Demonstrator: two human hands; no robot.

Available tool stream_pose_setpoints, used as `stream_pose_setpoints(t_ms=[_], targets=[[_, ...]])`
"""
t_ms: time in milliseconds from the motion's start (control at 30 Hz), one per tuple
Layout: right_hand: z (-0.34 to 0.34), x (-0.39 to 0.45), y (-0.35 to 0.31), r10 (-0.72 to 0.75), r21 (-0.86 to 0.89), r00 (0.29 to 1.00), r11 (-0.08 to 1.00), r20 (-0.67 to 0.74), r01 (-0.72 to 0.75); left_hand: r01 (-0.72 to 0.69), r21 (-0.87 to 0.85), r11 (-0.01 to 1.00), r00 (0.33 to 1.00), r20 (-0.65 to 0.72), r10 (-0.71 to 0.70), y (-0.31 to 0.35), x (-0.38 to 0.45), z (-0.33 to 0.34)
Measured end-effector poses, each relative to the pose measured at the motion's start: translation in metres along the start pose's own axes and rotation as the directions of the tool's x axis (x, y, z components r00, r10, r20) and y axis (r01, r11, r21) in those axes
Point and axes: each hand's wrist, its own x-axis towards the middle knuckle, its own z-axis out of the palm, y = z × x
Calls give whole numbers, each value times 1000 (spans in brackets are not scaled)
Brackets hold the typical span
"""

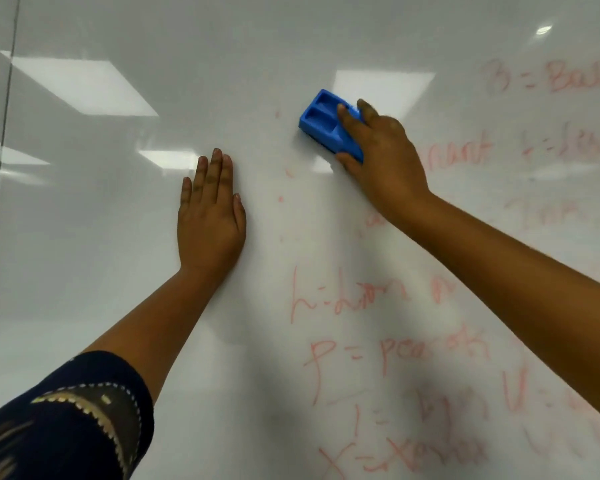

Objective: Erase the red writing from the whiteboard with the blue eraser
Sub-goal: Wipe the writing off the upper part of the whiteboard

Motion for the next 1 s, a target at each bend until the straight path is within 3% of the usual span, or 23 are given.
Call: stream_pose_setpoints(t_ms=[233,367,433,567,767,833,1000], targets=[[21,-88,-39,-240,14,967,971,88,240,-15,-24,1000,1000,-17,14,0,-1,-1],[18,-107,-26,-347,-24,931,936,112,352,-35,3,999,999,-1,35,-2,-1,-2],[11,-97,-6,-289,-1,953,957,85,291,-100,11,995,995,24,99,-3,-2,-4],[-8,-55,51,-13,-43,999,999,-42,11,-341,29,939,936,101,337,-3,-8,-7],[-32,-21,97,294,7,935,954,-196,-299,-336,18,942,938,100,333,-1,-10,-8],[-27,-26,87,289,18,936,956,-199,-292,-331,16,944,940,93,328,-2,-10,-8],[-3,-73,27,113,54,988,993,-107,-108,-324,10,946,942,88,322,-2,-10,-7]])
